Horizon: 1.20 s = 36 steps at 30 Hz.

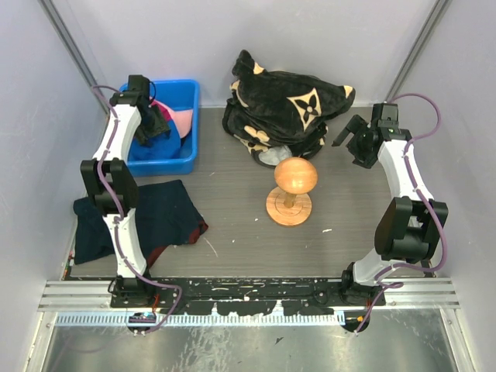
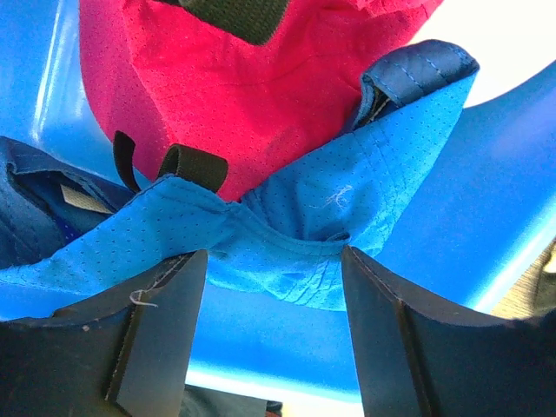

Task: Stack the hats

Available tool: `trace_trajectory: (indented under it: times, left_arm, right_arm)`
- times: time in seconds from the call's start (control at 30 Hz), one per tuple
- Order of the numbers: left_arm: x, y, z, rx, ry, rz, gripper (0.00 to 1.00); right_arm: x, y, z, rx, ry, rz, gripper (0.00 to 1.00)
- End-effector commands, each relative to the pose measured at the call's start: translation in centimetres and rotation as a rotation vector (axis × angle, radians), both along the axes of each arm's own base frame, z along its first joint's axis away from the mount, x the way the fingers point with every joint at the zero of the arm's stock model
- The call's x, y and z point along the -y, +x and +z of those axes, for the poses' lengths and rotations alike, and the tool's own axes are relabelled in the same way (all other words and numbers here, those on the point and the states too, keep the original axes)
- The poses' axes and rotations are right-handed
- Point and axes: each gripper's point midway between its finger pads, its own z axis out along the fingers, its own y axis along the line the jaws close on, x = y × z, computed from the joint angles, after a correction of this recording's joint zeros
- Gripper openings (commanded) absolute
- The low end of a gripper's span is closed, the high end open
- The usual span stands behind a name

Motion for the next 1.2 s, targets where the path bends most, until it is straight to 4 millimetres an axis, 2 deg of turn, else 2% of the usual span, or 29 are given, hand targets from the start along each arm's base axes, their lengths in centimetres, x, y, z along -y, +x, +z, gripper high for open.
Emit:
trace_trajectory:
  times: [0.0, 0.1, 0.23, 0.33, 0.53, 0.77, 0.97, 1.1, 1.17]
  left_arm:
    - [1.0, -0.7, 2.9, 0.07, -0.047, -0.028, 0.72]
    - [1.4, -1.4, 3.5, 0.11, -0.043, -0.04, 0.74]
    - [1.9, -2.0, 1.6, 0.068, -0.05, -0.058, 0.76]
    - [2.9, -1.6, 0.7, 0.037, -0.058, -0.085, 0.77]
    - [5.2, -0.3, 1.6, 0.078, -0.055, -0.13, 0.79]
    - [4.0, -0.6, -0.6, -0.01, 0.012, -0.105, 0.77]
    - [3.3, -1.6, -1.1, -0.045, 0.05, -0.102, 0.75]
    - [2.3, -2.2, -1.3, -0.057, 0.098, -0.103, 0.66]
    - [2.0, -2.2, -1.5, -0.065, 0.114, -0.101, 0.47]
  right_arm:
    - [-0.6, 0.5, 2.4, 0.082, 0.022, 0.018, 0.93]
    - [-0.6, 0.5, 2.3, 0.08, 0.026, 0.021, 0.93]
    - [-0.8, 0.6, 2.3, 0.084, 0.038, 0.027, 0.93]
    - [-1.0, 0.6, 2.5, 0.089, 0.043, 0.033, 0.93]
    - [-1.2, 0.2, 2.5, 0.092, 0.046, 0.042, 0.93]
    - [-1.4, 0.2, 2.9, 0.103, 0.053, 0.05, 0.94]
    - [-1.5, 0.1, 2.9, 0.104, 0.057, 0.055, 0.94]
    - [-1.6, 0.0, 2.6, 0.1, 0.062, 0.055, 0.94]
    - [-1.6, 0.0, 2.6, 0.099, 0.066, 0.055, 0.94]
